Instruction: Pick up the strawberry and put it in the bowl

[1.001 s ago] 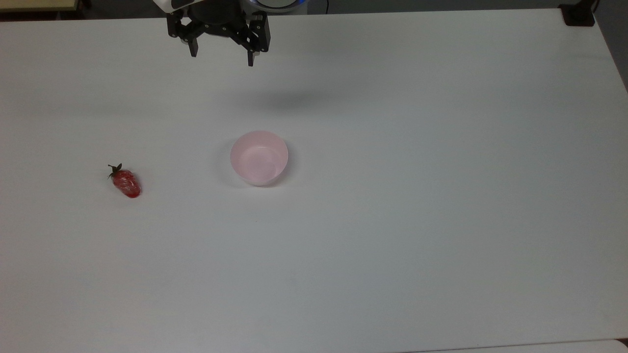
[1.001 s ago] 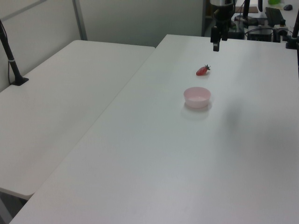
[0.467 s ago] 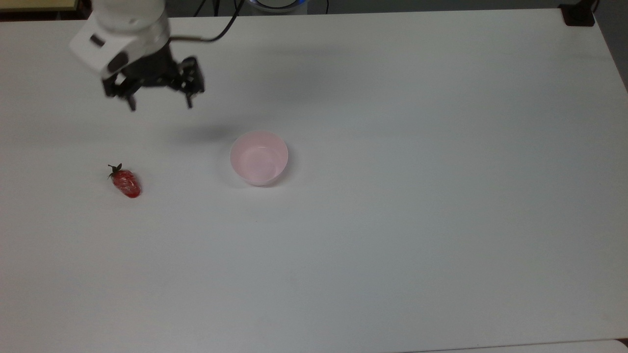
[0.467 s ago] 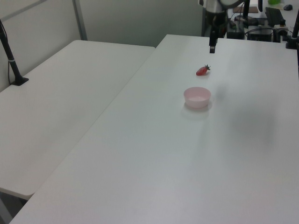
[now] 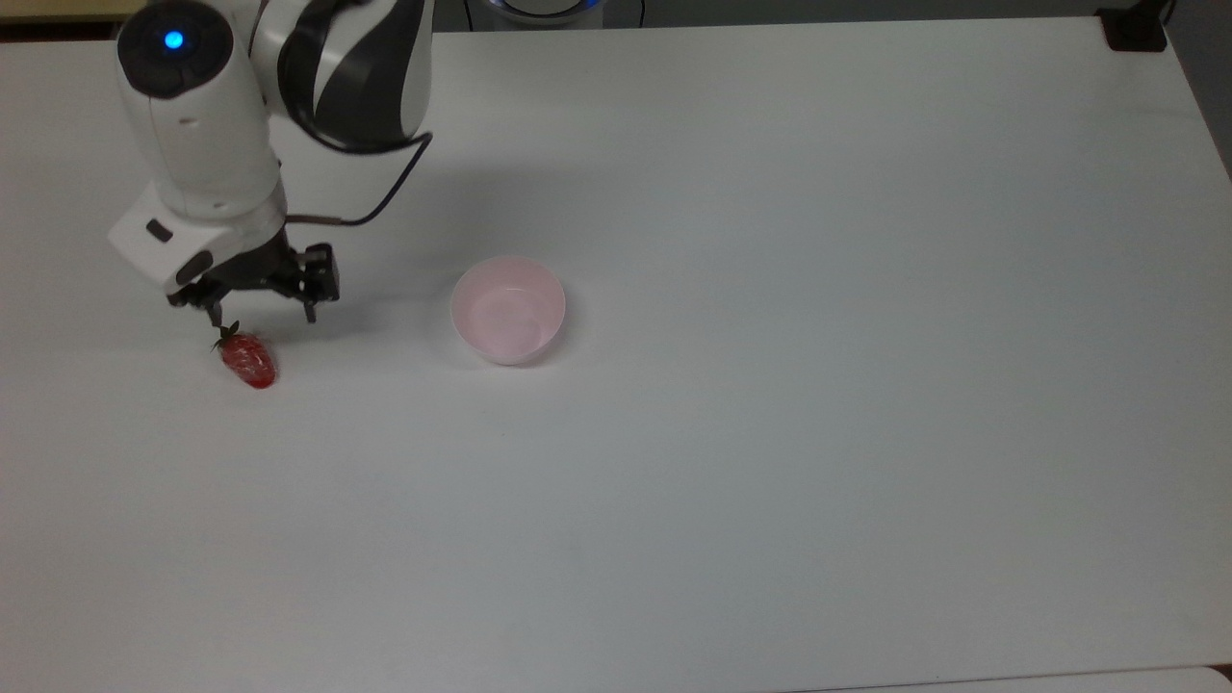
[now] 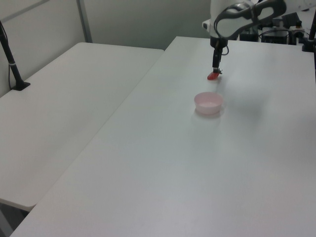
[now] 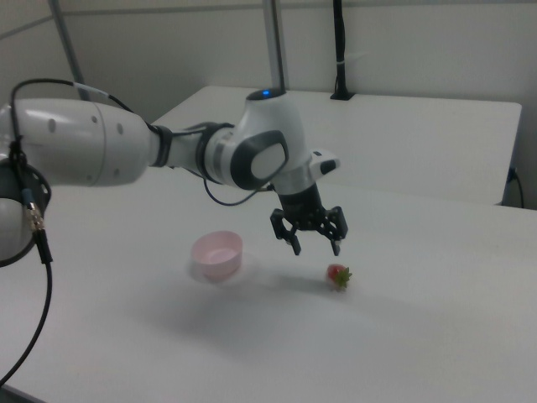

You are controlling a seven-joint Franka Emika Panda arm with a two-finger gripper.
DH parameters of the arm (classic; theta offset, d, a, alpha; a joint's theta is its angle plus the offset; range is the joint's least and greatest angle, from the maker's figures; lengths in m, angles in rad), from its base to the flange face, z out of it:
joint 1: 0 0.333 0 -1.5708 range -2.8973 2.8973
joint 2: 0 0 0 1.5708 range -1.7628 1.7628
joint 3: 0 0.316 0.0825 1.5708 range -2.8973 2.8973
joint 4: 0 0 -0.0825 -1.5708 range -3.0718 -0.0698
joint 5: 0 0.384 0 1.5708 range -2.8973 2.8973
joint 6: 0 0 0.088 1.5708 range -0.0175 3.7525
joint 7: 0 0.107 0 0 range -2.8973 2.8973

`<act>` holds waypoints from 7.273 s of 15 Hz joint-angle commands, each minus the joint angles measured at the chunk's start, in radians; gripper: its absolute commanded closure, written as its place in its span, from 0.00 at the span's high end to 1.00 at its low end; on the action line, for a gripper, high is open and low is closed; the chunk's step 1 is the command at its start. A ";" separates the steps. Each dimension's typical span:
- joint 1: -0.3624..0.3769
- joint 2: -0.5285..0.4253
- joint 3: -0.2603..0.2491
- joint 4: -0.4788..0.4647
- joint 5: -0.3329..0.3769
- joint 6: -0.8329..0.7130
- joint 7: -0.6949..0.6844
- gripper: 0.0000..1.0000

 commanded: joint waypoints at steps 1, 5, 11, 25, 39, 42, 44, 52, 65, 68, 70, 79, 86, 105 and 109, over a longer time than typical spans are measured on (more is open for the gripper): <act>-0.011 0.090 -0.015 0.036 0.016 0.121 -0.093 0.86; -0.011 0.138 -0.030 0.036 0.016 0.188 -0.167 0.78; -0.003 0.124 -0.032 0.033 0.021 0.177 -0.181 0.49; -0.008 0.080 -0.073 -0.017 0.033 0.108 -0.129 1.00; -0.003 0.095 -0.069 -0.019 0.033 0.126 -0.205 0.45; -0.003 0.094 -0.069 -0.016 0.038 0.126 -0.198 0.40; -0.003 0.091 -0.069 -0.016 0.039 0.126 -0.195 0.38; -0.002 0.092 -0.064 -0.010 0.042 0.166 -0.120 1.00; -0.005 0.118 -0.050 -0.001 0.164 0.276 0.036 0.99; -0.006 0.127 -0.050 -0.001 0.164 0.278 0.032 0.82; -0.008 0.143 -0.050 -0.005 0.165 0.316 0.032 0.74; -0.015 0.141 -0.050 -0.004 0.208 0.353 0.025 0.26; 0.009 0.034 -0.050 -0.007 0.252 0.306 0.020 0.26; 0.373 -0.172 -0.053 -0.188 0.161 -0.032 0.193 1.00; 0.210 -0.361 0.075 -0.099 0.041 -0.320 0.469 1.00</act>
